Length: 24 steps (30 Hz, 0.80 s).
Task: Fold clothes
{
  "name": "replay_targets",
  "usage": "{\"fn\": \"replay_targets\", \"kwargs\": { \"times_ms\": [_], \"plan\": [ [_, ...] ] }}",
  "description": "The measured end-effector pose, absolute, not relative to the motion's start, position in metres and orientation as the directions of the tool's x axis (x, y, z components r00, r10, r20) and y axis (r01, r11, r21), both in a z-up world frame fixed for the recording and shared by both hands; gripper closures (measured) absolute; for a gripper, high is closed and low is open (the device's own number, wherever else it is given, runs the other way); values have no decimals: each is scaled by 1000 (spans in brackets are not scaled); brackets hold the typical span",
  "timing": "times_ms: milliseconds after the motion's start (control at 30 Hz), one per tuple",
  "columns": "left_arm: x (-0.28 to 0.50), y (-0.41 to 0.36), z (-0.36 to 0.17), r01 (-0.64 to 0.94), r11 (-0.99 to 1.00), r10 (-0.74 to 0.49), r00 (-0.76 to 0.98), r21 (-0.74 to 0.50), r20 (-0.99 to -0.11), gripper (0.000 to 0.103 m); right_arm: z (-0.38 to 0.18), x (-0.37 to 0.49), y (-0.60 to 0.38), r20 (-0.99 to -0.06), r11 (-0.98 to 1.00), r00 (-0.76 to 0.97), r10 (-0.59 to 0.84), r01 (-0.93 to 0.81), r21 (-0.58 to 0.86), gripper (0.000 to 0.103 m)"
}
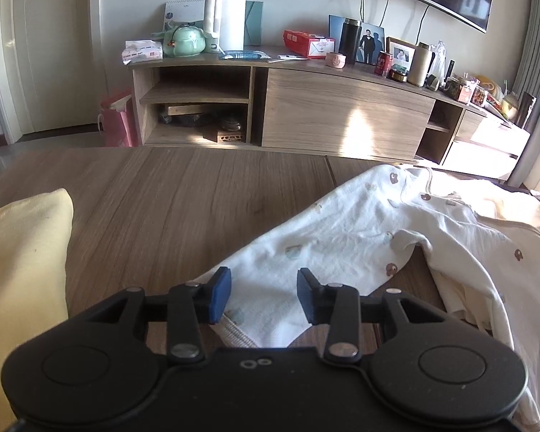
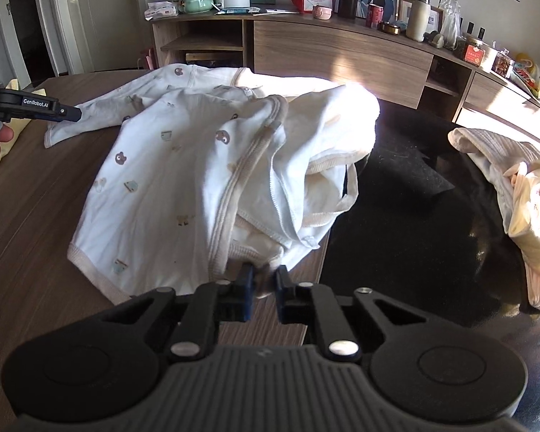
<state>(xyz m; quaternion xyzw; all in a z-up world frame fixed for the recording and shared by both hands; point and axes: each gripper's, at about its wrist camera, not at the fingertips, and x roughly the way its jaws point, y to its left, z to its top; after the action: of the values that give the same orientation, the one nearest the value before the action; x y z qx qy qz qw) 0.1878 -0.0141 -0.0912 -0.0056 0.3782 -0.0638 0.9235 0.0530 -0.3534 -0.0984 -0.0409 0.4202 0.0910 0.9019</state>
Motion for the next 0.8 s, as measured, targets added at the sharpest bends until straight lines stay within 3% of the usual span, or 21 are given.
{"fn": "replay_targets", "kwargs": {
  "times_ms": [267,333,400,500,800],
  "plan": [
    [191,-15,-95,112,992,-117,705,-53,-700,65,-79,48,-377,-702,995,707,83,-95,21,98],
    [191,-15,-96,111,993,-109,709,-43,-697,68,-75,45,-375,-695,995,718,40,-92,-37,98],
    [192,-13,-95,94,995,-93,709,-36,-699,86,-73,44,-375,-688,993,726,-9,-72,-89,98],
    [194,-3,-94,89,995,-99,706,-50,-701,100,-67,46,-379,-673,986,735,-88,-33,-165,98],
    [194,2,-94,124,990,-140,705,-73,-695,103,-40,60,-395,-526,838,775,-351,9,-546,98]
  ]
}}
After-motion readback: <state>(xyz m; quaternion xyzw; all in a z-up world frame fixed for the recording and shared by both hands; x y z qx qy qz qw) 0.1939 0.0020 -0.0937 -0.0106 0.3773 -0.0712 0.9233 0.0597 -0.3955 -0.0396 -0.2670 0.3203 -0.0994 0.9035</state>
